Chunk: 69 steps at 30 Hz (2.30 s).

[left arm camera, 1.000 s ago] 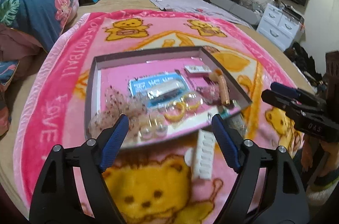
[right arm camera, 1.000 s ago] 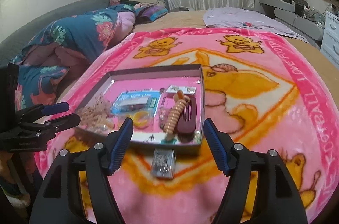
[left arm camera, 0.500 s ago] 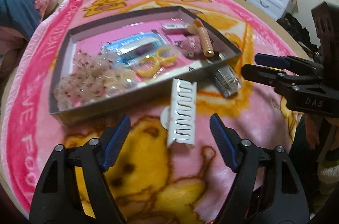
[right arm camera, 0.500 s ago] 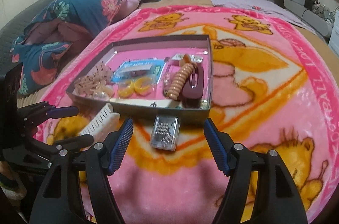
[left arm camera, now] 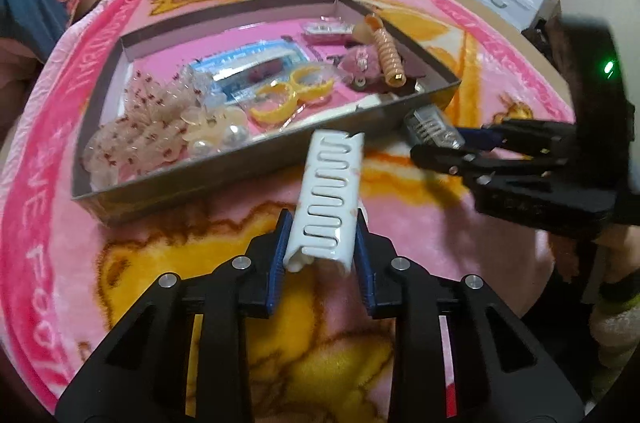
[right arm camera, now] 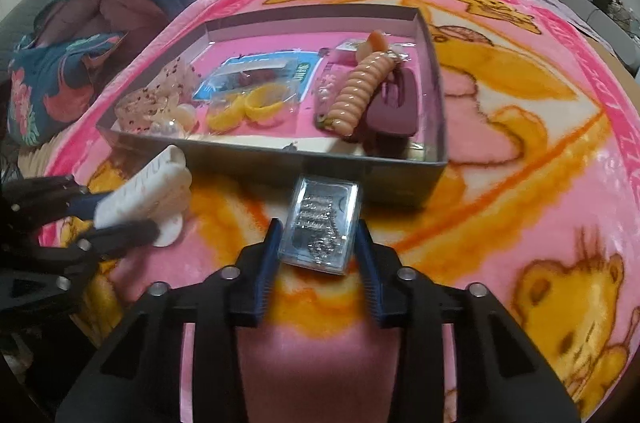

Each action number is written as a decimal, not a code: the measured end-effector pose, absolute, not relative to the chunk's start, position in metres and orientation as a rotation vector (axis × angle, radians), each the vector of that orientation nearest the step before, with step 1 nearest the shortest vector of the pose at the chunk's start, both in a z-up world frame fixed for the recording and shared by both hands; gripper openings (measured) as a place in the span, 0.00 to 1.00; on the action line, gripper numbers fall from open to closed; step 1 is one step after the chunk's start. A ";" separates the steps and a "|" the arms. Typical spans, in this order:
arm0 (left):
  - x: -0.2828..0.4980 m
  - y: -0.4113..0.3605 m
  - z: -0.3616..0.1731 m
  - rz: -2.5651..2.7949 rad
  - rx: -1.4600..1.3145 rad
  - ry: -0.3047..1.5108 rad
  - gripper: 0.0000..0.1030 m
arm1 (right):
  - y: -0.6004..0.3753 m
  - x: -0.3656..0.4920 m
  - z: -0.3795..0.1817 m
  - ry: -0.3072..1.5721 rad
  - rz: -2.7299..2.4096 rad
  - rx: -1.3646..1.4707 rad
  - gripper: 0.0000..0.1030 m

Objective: Organize jewelry
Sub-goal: 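Carry the claw clip into the pink box and open left tool while right tool drops the stud box there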

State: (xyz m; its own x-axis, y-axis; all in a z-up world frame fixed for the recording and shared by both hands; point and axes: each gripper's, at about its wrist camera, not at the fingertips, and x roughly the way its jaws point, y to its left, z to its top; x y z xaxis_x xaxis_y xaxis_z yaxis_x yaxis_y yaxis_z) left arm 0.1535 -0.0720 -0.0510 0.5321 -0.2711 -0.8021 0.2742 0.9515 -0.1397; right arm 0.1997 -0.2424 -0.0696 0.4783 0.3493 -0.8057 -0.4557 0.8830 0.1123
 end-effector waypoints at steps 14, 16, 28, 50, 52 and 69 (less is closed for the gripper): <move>0.138 -0.034 0.004 -0.271 -0.085 0.819 0.19 | -0.239 0.168 -0.015 0.818 0.622 -0.054 0.33; 0.144 -0.029 0.012 -0.252 -0.092 0.799 0.19 | -0.239 0.171 -0.008 0.803 0.612 -0.054 0.33; 0.194 -0.011 0.011 -0.153 -0.121 0.775 0.19 | -0.228 0.207 0.007 0.747 0.565 -0.050 0.33; 0.212 0.005 -0.020 -0.098 -0.145 0.830 0.30 | -0.206 0.230 -0.016 0.790 0.492 -0.073 0.59; 0.209 0.005 -0.016 -0.098 -0.144 0.825 0.31 | -0.210 0.224 -0.009 0.768 0.490 -0.070 0.62; 0.162 0.000 0.031 -0.100 -0.143 0.743 0.70 | -0.240 0.155 0.038 0.640 0.482 -0.053 0.95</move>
